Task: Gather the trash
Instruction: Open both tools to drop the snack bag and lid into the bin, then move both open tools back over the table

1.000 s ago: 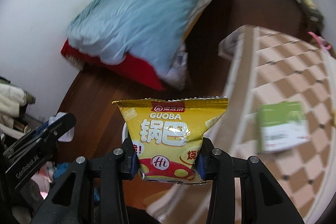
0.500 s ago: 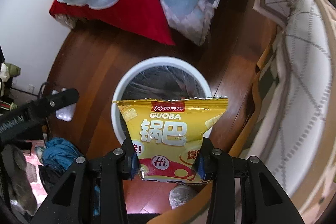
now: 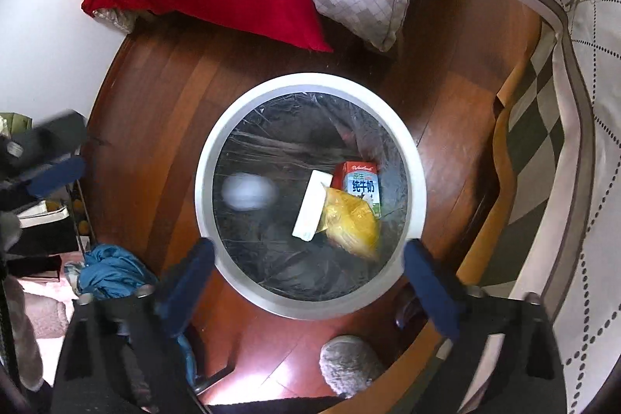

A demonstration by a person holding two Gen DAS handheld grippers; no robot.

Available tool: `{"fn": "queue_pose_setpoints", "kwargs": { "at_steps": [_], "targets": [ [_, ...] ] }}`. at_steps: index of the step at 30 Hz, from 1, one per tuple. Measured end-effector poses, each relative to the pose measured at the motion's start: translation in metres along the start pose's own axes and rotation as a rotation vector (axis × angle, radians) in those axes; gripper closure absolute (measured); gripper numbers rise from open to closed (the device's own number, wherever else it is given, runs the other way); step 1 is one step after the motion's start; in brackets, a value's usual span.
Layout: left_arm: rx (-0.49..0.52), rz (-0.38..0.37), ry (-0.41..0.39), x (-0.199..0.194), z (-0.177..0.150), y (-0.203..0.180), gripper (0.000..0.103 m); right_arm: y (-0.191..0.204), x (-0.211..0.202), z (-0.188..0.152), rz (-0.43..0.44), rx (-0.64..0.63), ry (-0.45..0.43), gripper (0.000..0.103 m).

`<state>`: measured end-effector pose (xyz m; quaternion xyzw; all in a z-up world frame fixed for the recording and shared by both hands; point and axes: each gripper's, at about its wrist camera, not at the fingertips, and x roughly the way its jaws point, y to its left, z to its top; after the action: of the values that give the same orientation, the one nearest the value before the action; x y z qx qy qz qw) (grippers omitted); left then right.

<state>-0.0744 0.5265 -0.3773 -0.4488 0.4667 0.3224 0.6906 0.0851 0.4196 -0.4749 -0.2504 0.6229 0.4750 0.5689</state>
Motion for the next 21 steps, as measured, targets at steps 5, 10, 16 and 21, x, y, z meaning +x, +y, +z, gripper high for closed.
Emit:
{"fn": "queue_pose_setpoints", "kwargs": {
  "at_steps": [5, 10, 16, 21],
  "targets": [
    [0.009, 0.056, -0.063, -0.021, -0.008, -0.002, 0.004, 0.008, -0.015, -0.001, -0.054, -0.030, -0.043, 0.001],
    [0.024, 0.149, -0.112, -0.036, -0.028, -0.005, 0.003, 0.020, -0.036, -0.010, -0.113, -0.067, -0.072, 0.001],
    [0.057, 0.231, -0.155, -0.054, -0.064, -0.008, 0.003, 0.024, -0.073, -0.029, -0.170, -0.087, -0.129, 0.001],
    [0.064, 0.250, -0.191, -0.076, -0.092, -0.012, 0.003, 0.021, -0.111, -0.051, -0.171, -0.085, -0.185, 0.001]
  ]
}}
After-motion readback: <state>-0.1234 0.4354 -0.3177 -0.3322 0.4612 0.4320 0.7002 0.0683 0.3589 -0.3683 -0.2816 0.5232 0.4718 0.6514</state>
